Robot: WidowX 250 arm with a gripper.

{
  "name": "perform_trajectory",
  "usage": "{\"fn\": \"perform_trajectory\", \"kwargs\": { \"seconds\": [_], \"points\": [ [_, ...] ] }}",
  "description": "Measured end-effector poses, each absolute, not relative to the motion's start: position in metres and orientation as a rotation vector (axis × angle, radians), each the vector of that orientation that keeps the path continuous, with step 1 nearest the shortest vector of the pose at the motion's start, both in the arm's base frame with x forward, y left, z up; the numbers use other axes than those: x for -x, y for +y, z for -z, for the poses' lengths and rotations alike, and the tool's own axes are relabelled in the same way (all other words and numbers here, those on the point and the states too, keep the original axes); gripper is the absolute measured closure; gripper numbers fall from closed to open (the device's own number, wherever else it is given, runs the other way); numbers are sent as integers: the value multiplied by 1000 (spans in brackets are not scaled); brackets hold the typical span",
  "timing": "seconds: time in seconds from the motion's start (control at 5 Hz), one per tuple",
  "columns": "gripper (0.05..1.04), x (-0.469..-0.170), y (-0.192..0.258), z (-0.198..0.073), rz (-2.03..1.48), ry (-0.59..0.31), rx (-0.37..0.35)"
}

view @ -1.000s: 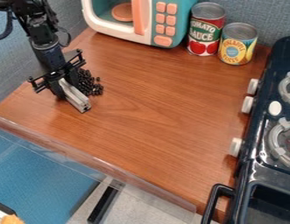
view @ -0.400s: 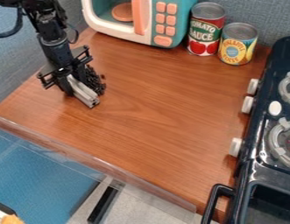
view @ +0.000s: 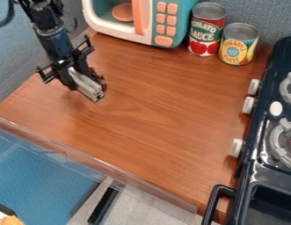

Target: Sweep into pile

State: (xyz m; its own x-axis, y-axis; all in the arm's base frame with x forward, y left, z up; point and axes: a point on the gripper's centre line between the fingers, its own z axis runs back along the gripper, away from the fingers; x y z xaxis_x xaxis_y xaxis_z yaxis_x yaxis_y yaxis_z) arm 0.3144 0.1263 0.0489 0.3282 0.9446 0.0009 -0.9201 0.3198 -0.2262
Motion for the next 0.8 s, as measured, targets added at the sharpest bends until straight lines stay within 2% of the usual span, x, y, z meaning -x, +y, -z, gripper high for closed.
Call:
{"fn": "perform_trajectory", "kwargs": {
  "seconds": [0.2, 0.4, 0.8],
  "points": [
    [697, -306, 116, -61, -1245, -147, 254],
    [697, -299, 101, -51, -1314, -122, 230],
    [697, -291, 62, -12, -1528, -138, 82]
  ]
}}
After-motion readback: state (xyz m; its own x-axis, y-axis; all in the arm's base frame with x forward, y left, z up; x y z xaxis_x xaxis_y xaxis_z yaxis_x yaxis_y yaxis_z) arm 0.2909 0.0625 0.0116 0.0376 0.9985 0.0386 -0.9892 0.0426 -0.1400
